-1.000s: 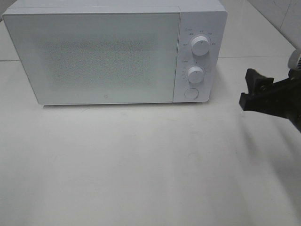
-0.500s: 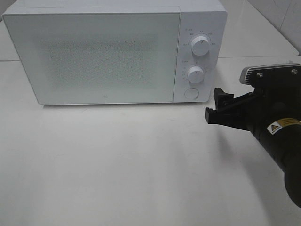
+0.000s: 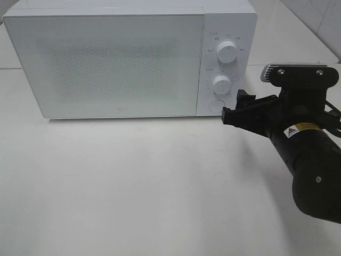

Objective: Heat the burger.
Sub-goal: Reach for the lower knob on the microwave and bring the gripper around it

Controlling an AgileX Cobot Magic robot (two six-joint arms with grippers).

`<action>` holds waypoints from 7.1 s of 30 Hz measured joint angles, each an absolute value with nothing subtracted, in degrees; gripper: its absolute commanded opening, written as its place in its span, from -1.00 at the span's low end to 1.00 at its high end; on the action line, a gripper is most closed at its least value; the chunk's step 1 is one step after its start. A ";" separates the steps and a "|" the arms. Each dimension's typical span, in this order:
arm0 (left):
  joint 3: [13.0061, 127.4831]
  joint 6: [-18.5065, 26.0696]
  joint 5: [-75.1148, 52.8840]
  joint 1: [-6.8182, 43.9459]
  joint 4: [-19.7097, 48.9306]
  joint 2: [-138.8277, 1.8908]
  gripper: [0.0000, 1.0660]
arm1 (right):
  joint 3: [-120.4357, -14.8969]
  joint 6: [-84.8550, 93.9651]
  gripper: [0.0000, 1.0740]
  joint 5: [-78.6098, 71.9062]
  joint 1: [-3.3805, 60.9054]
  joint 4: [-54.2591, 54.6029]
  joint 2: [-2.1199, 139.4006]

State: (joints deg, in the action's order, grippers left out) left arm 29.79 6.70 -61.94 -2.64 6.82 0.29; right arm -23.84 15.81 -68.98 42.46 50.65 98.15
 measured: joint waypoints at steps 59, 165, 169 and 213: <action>29.79 6.70 -61.94 -2.64 6.82 0.29 0.84 | -48.93 20.11 0.40 -67.49 38.39 51.57 121.12; 29.79 6.70 -61.94 -2.64 6.82 0.29 0.84 | -48.19 -61.99 -0.81 -67.84 38.39 51.05 119.29; 29.79 6.70 -61.94 -2.64 6.82 0.29 0.84 | -48.19 -67.95 -0.80 -67.67 38.39 51.05 119.29; 29.79 6.70 -61.94 -2.64 6.82 0.29 0.84 | -41.42 -70.59 0.31 -68.58 38.27 48.64 112.70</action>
State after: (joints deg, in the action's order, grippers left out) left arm 29.79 6.70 -61.94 -2.64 6.82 0.29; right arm -41.42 -70.59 -68.58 38.27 48.64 112.70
